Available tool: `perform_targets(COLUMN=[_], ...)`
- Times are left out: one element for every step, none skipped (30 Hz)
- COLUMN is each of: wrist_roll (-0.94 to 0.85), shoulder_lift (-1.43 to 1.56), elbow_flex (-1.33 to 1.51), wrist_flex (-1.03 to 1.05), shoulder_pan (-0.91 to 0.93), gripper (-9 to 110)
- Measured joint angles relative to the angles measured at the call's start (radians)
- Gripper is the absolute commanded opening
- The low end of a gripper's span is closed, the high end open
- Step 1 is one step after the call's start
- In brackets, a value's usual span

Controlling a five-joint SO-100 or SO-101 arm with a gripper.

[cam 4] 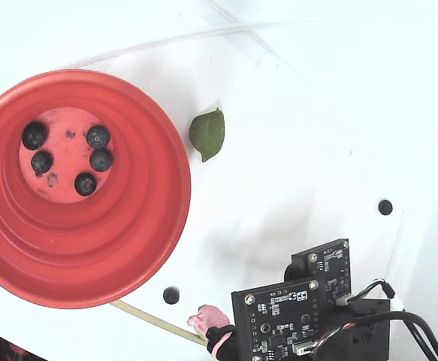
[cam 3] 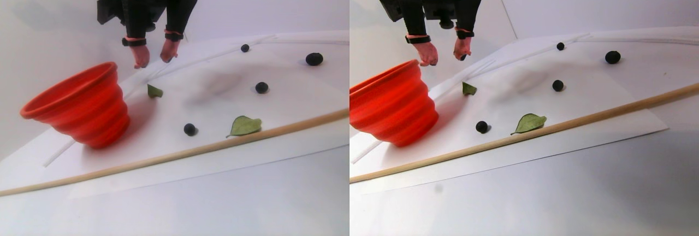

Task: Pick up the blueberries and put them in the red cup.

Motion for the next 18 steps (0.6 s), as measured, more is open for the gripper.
perform_targets(wrist_roll=[0.0,0.0,0.0,0.0,0.0,0.0,0.0,0.0,0.0,0.0,0.0,0.0,0.0,0.0,0.002,0.002,0.002,0.002], shoulder_lift=[-0.006,-0.012,-0.015,-0.015,-0.021,-0.028,-0.028,-0.028,-0.028,-0.041,-0.058,-0.074,-0.087,-0.103,-0.12,-0.132,-0.141,-0.146], elbow_flex=[0.003,0.003,0.005,0.006,0.009,0.011,0.011,0.012,0.012,0.015,0.025,0.034,0.041,0.049,0.052,0.055,0.057,0.057], wrist_flex=[0.0,0.0,0.0,0.0,-0.008,-0.017,-0.009,-0.008,-0.014,-0.032,-0.058,-0.066,-0.071,-0.081,-0.095,-0.104,-0.114,-0.12], shoulder_pan=[0.003,0.006,0.008,0.009,0.011,0.011,0.011,0.011,0.011,0.017,0.026,0.029,0.029,0.032,0.037,0.037,0.038,0.038], gripper=[17,17,17,17,17,17,17,17,17,17,17,17,17,17,17,17,17,17])
